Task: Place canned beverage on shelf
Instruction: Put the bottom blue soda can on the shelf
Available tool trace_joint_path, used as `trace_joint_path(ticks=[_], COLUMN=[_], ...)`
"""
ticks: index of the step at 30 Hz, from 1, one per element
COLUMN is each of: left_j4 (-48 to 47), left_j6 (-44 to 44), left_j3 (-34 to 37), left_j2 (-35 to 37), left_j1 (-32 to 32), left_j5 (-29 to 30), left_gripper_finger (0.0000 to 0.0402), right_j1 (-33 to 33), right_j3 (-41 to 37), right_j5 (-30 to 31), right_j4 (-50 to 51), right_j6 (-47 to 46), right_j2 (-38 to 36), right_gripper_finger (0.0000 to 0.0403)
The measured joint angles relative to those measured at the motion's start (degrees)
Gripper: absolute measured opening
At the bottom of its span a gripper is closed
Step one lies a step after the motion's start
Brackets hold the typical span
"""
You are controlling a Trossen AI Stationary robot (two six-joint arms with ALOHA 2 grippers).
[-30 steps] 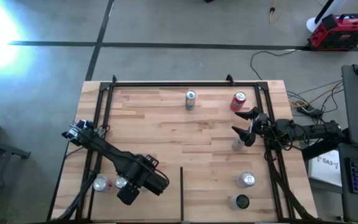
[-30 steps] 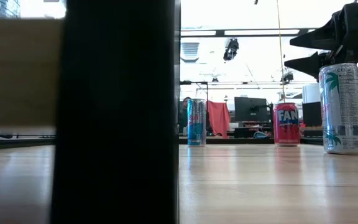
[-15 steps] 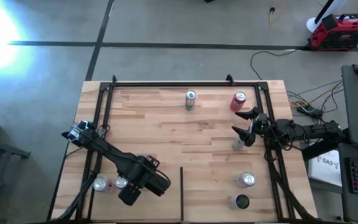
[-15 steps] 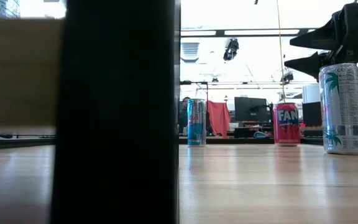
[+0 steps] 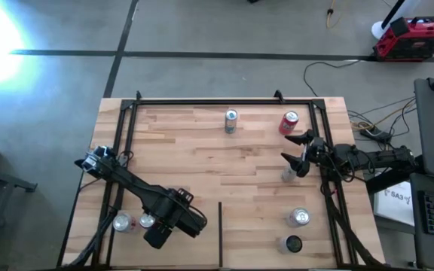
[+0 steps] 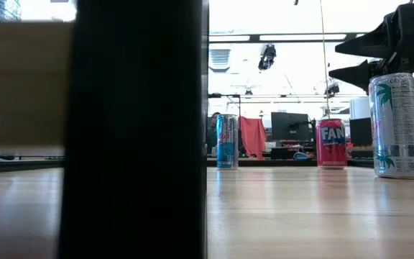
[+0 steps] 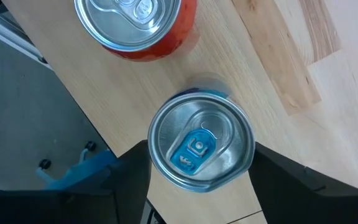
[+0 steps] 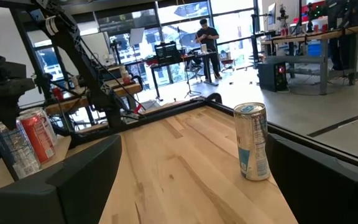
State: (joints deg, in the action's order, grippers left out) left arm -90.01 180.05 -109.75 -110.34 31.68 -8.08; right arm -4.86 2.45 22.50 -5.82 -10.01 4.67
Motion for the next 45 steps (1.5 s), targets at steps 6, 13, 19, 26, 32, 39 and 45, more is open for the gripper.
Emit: trace_joint_path(ticks=[6,13,19,26,32,39,45], left_j4=[0.0,0.0,0.0,0.1,0.0,0.0,0.0], left_j6=[0.0,0.0,0.0,-3.1,-4.9,-5.0,-0.7], left_j3=[0.0,0.0,0.0,-1.0,-1.1,-0.9,-1.7], left_j2=[0.0,0.0,0.0,0.0,0.1,0.1,0.1], left_j1=[0.0,-0.3,-0.3,-0.3,-0.2,-0.1,-0.1], left_j5=[0.0,-0.1,-0.1,0.2,0.1,0.0,-0.4], left_gripper_finger=[0.0228,0.0229,0.0229,0.0240,0.0281,0.0311,0.0327], right_j1=[0.0,0.0,0.0,0.0,0.0,0.0,0.0], right_j3=[0.0,0.0,0.0,0.0,0.0,0.0,0.0], right_j5=[0.0,0.0,0.0,0.0,0.0,0.0,0.0], right_j4=[0.0,0.0,0.0,0.0,0.0,0.0,0.0], right_j6=[0.0,0.0,0.0,0.0,0.0,0.0,0.0], right_j2=[0.0,0.0,0.0,0.0,0.0,0.0,0.0], right_gripper_finger=[0.0382,0.0382,0.0382,0.0382,0.0382,0.0382,0.0382])
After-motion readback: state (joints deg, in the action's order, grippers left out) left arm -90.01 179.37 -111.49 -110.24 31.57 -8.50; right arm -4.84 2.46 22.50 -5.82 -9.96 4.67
